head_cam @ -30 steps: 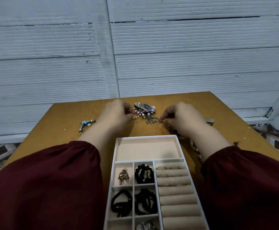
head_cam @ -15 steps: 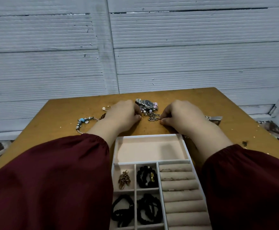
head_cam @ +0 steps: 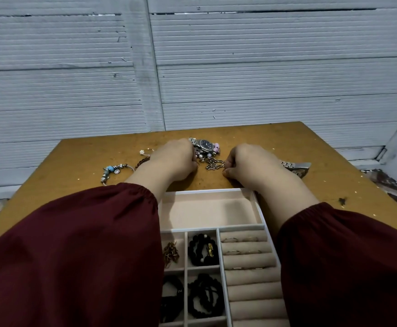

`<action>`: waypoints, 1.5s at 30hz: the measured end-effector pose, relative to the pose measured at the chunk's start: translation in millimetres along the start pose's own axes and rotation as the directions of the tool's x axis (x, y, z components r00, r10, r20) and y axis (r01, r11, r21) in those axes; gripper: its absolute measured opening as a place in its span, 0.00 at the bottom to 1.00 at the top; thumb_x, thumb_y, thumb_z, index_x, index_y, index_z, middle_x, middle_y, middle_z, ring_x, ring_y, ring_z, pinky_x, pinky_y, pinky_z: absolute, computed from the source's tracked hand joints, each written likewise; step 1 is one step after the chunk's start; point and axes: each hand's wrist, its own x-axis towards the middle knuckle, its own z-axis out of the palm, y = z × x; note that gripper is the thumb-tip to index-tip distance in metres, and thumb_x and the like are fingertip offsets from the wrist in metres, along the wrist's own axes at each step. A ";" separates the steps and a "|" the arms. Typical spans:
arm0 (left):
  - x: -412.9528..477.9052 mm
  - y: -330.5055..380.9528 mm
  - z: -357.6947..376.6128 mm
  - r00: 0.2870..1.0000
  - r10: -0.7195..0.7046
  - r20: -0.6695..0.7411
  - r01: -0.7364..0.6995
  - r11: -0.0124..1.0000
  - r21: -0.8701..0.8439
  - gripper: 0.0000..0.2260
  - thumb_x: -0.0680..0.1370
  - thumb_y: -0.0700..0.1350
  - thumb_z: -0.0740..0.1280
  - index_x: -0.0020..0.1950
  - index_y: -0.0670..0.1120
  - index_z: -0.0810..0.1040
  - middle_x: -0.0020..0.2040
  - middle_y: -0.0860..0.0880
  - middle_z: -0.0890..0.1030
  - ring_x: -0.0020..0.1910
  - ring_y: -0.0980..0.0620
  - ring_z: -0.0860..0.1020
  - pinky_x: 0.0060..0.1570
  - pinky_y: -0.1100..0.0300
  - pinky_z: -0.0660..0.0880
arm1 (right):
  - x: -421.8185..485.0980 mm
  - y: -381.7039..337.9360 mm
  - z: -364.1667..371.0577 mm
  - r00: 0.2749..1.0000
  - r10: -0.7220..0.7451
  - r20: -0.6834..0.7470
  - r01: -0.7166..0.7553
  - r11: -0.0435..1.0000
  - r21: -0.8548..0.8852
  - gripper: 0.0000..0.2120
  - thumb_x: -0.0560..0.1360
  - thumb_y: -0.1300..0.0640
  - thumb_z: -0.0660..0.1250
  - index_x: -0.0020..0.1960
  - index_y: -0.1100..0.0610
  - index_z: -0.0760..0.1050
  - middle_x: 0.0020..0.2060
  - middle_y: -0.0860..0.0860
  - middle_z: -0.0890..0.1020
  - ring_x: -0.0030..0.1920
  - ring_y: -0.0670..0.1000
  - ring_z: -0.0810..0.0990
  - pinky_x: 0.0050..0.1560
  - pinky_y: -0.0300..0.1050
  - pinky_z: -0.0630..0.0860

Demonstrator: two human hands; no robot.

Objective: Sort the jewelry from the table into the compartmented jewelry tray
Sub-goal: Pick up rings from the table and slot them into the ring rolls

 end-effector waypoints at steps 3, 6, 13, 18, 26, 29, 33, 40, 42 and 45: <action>-0.6 0.4 -0.7 1.000 0.019 -0.003 -0.019 0.999 -0.027 0.05 0.75 0.46 0.69 0.48 0.48 0.76 0.51 0.46 0.80 0.53 0.45 0.76 0.53 0.54 0.73 | -2.2 1.2 -0.7 1.000 -0.014 -0.008 0.014 1.000 0.025 0.08 0.72 0.52 0.70 0.48 0.53 0.77 0.50 0.53 0.82 0.53 0.57 0.79 0.50 0.47 0.76; -4.3 0.9 -1.9 0.998 0.050 -0.036 -0.052 0.998 -0.046 0.06 0.74 0.46 0.70 0.46 0.49 0.73 0.50 0.47 0.79 0.52 0.45 0.76 0.50 0.55 0.72 | -7.2 0.6 -2.4 0.999 -0.036 -0.040 0.038 0.998 0.057 0.05 0.72 0.53 0.71 0.45 0.49 0.74 0.49 0.52 0.81 0.54 0.57 0.78 0.47 0.45 0.72; -15.5 1.3 -2.9 0.988 0.093 -0.125 -0.107 0.989 -0.103 0.06 0.73 0.41 0.71 0.43 0.50 0.75 0.44 0.50 0.77 0.45 0.49 0.73 0.43 0.60 0.66 | -12.0 -0.8 -4.2 0.997 -0.038 -0.067 0.043 0.995 0.085 0.08 0.72 0.59 0.68 0.42 0.47 0.72 0.48 0.51 0.81 0.52 0.56 0.78 0.44 0.44 0.70; -29.5 1.8 -9.0 0.978 0.061 -0.201 -0.101 0.976 -0.193 0.07 0.73 0.39 0.69 0.41 0.51 0.76 0.39 0.52 0.76 0.44 0.49 0.75 0.43 0.60 0.70 | -23.3 1.9 -11.1 0.992 -0.027 -0.125 0.043 0.991 0.125 0.08 0.73 0.60 0.64 0.43 0.47 0.73 0.47 0.49 0.81 0.51 0.55 0.78 0.42 0.44 0.68; -77.4 23.1 -35.3 0.958 0.041 -0.284 -0.139 0.932 -0.335 0.05 0.73 0.39 0.69 0.42 0.49 0.78 0.36 0.53 0.77 0.41 0.52 0.76 0.40 0.62 0.68 | -69.4 1.7 -28.5 0.970 -0.003 -0.244 0.088 0.937 0.338 0.10 0.72 0.61 0.67 0.37 0.47 0.73 0.41 0.49 0.83 0.46 0.53 0.79 0.44 0.47 0.75; -106.1 35.1 -43.1 0.948 0.046 -0.314 -0.166 0.915 -0.368 0.05 0.73 0.40 0.69 0.41 0.50 0.78 0.34 0.57 0.76 0.37 0.56 0.74 0.35 0.64 0.66 | -96.6 3.0 -38.6 0.957 0.029 -0.289 0.104 0.895 0.433 0.08 0.72 0.60 0.70 0.39 0.49 0.75 0.38 0.47 0.82 0.43 0.50 0.79 0.42 0.43 0.72; -142.0 50.4 -46.4 0.941 0.041 -0.337 -0.198 0.873 -0.445 0.05 0.72 0.40 0.70 0.41 0.50 0.79 0.33 0.56 0.78 0.35 0.56 0.76 0.39 0.63 0.71 | -134.2 2.6 -44.7 0.948 0.045 -0.314 0.128 0.851 0.509 0.04 0.71 0.59 0.72 0.42 0.52 0.78 0.33 0.43 0.79 0.36 0.43 0.76 0.35 0.35 0.69; -190.5 60.5 -35.0 0.944 -0.031 -0.328 -0.184 0.776 -0.603 0.08 0.72 0.40 0.72 0.37 0.51 0.77 0.34 0.54 0.79 0.34 0.56 0.76 0.41 0.57 0.75 | -187.8 2.8 -36.9 0.948 0.094 -0.303 0.113 0.791 0.601 0.07 0.71 0.60 0.72 0.38 0.50 0.77 0.33 0.45 0.79 0.32 0.39 0.76 0.33 0.33 0.71; -199.6 62.6 -28.1 0.948 -0.050 -0.315 -0.171 0.754 -0.634 0.09 0.72 0.39 0.72 0.36 0.52 0.77 0.33 0.54 0.79 0.33 0.55 0.76 0.41 0.56 0.76 | -194.4 3.0 -33.5 0.946 0.111 -0.303 0.098 0.795 0.598 0.07 0.70 0.60 0.72 0.38 0.50 0.77 0.34 0.46 0.80 0.35 0.43 0.78 0.38 0.42 0.74; -210.4 63.6 -20.5 0.949 -0.069 -0.307 -0.158 0.737 -0.657 0.10 0.72 0.38 0.71 0.36 0.51 0.77 0.32 0.54 0.78 0.32 0.56 0.75 0.40 0.58 0.75 | -201.0 3.9 -31.9 0.946 0.127 -0.299 0.085 0.791 0.606 0.06 0.71 0.60 0.72 0.39 0.51 0.78 0.34 0.46 0.80 0.35 0.44 0.77 0.38 0.43 0.73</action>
